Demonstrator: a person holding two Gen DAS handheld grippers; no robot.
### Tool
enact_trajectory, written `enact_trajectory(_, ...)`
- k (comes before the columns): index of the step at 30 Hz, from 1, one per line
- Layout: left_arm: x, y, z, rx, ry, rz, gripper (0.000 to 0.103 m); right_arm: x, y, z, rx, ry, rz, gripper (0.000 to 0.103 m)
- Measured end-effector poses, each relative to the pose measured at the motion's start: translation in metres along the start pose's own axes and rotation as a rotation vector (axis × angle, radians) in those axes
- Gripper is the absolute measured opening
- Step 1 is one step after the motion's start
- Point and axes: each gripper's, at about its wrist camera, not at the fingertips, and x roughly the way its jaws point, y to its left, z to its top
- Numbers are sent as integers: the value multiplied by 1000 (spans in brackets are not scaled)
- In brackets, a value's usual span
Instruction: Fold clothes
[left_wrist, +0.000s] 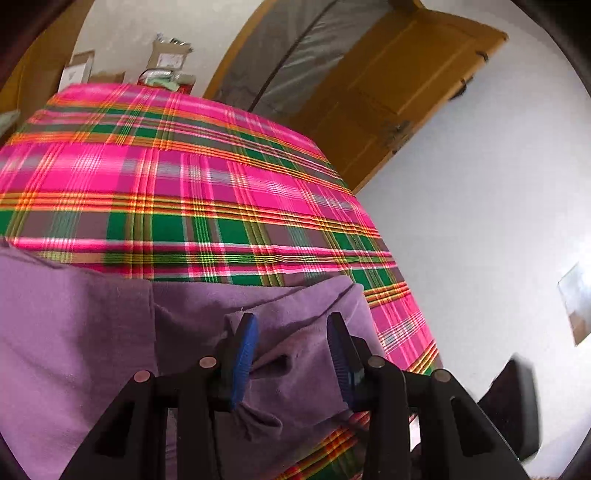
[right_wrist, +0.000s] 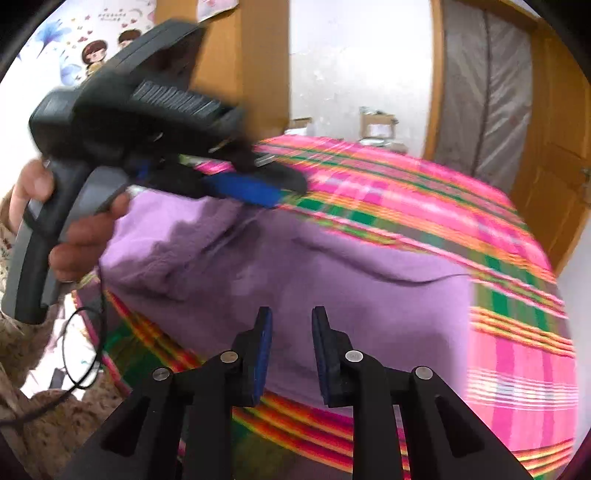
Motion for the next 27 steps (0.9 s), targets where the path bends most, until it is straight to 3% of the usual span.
enact_trajectory(5,2,-7,-3,58,11,52,39,-13,-60,6,58,-19,-181,26)
enact_trajectory(9,4,-9,-5,99,17,92,40,5,-94,10,45,30,-232,27)
enact_trajectory(13,13,-13,-8,150,52,134,40,21,-110,12,69,71,-163,27)
enact_trajectory(17,19,-15,-8,178,70,147,40,33,-109,16,14,75,-116,27)
enact_trajectory(21,28,-13,-6,177,89,172,40,42,-114,24,-8,83,-67,27)
enact_trajectory(27,38,-4,1,129,114,149,40,56,-125,29,7,97,-13,27)
